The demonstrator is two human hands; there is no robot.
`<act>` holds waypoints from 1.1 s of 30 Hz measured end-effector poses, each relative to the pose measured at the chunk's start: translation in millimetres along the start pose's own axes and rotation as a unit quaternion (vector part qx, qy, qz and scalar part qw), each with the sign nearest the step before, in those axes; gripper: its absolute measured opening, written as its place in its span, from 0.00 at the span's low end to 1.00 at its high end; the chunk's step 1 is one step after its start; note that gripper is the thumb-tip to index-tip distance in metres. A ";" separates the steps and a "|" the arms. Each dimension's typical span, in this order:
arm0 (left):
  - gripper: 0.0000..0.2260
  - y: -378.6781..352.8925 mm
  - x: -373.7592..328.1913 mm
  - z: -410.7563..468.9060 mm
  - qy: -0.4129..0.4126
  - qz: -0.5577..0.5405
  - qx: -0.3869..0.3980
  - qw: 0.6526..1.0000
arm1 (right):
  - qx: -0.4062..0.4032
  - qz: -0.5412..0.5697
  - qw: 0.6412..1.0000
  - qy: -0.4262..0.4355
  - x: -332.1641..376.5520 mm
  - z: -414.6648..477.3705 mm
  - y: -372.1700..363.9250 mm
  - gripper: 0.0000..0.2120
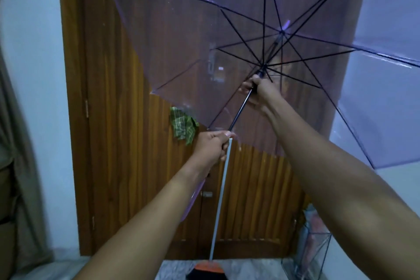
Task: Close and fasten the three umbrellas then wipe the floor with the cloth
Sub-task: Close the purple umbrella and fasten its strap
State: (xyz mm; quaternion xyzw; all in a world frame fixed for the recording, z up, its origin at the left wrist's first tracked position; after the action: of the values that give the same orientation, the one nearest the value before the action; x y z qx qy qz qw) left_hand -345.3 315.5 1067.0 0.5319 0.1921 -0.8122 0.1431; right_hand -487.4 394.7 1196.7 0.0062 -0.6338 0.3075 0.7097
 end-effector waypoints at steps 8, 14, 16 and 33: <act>0.12 48.7 -10.1 18.8 -0.026 0.109 -0.053 0.992 | 0.056 -0.048 0.995 -0.067 -122.3 -59.7 -40.0 0.11; 0.09 67.1 11.0 4.9 0.004 0.113 -0.064 0.991 | 0.062 -0.066 0.994 -0.057 -154.7 -61.5 -42.8 0.13; 0.06 69.1 15.7 4.4 0.024 0.045 -0.091 0.995 | 0.045 -0.104 0.993 -0.029 -156.9 -61.9 -42.0 0.13; 0.05 60.7 40.8 -12.6 0.078 0.117 0.065 0.988 | 0.006 0.056 0.998 0.003 -137.1 -46.7 -23.5 0.14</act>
State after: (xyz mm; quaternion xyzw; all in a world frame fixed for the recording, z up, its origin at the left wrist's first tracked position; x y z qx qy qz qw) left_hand -324.7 266.4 1015.2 0.6209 0.0857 -0.7565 0.1868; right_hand -436.2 335.4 1072.6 -0.0259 -0.6292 0.3508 0.6931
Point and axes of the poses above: each hand's wrist, its own z-axis towards the middle knuckle, its own y-axis out of the back of the hand, x = y × z, the point moved 5 cm from there along z, towards the middle knuckle, and after that the axes turned 3 degrees about -y, right-handed, at the moved point
